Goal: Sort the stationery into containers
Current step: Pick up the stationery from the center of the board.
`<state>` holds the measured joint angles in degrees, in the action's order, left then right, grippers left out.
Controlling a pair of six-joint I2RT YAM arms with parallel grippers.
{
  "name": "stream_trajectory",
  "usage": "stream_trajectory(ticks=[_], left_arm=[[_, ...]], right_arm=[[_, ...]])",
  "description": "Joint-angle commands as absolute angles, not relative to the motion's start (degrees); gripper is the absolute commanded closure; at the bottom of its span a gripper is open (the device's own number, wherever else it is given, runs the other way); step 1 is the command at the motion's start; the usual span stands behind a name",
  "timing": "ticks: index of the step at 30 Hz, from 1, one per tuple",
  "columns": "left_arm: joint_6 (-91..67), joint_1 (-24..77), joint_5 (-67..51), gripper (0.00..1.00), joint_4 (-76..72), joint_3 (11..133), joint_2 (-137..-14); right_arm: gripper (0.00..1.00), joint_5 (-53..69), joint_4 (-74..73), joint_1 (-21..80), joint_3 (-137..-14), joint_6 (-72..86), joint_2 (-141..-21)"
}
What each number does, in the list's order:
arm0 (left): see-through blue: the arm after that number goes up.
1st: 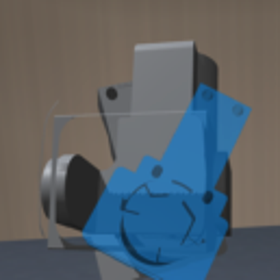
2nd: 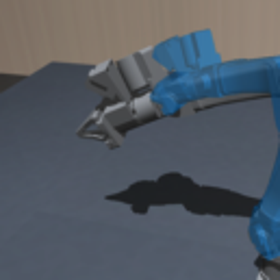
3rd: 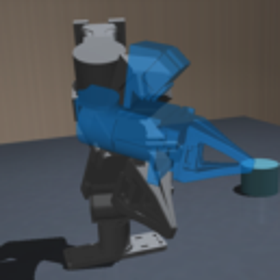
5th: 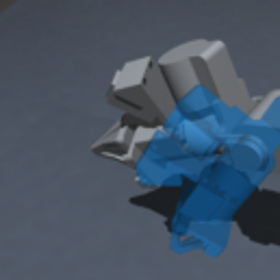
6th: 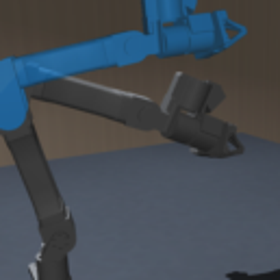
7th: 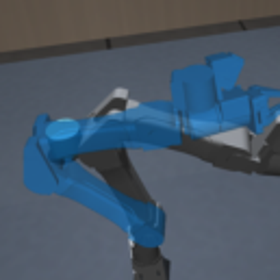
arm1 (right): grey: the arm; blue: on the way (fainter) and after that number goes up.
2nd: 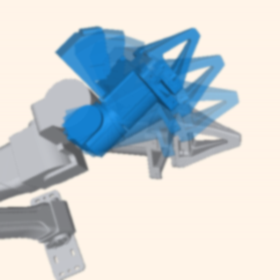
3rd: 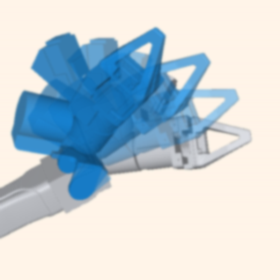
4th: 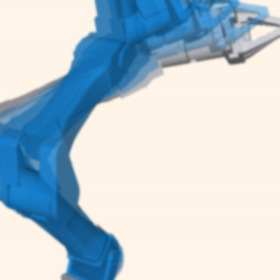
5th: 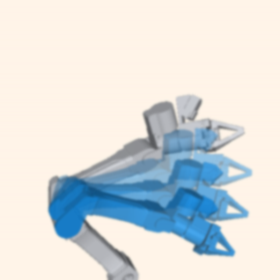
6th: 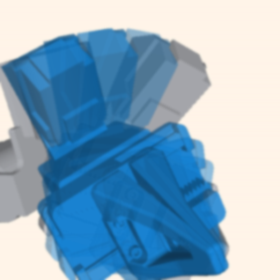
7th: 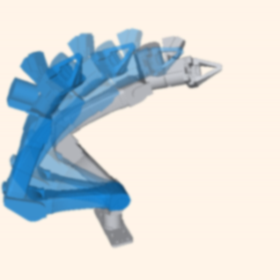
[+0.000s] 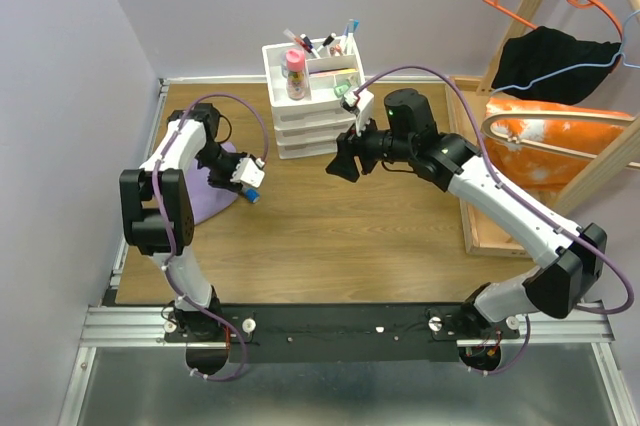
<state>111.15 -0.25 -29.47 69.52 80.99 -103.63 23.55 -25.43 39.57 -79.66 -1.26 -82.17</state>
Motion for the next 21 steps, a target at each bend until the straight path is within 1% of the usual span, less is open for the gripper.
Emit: stream_trajectory(ticks=[1,12,13,21], left_arm=[[114.2,-0.2,-31.3,0.45,68.8,83.5,-106.9],[112.9,-0.1,-31.6,0.45,64.7,82.4,-110.7],[112.9,1.4,-31.6,0.46,64.3,82.2,-111.0],[112.9,2.0,-30.8,0.46,61.8,80.8,-113.0]], right_arm=[[0.34,21.5,-26.7,38.6,-81.6,-2.5,-84.4],[0.33,22.1,-25.8,38.1,-82.1,-1.8,-86.8],[0.33,22.1,-25.8,38.1,-82.1,-1.7,-86.9],[0.33,21.8,-25.6,37.9,-82.0,-1.8,-87.4]])
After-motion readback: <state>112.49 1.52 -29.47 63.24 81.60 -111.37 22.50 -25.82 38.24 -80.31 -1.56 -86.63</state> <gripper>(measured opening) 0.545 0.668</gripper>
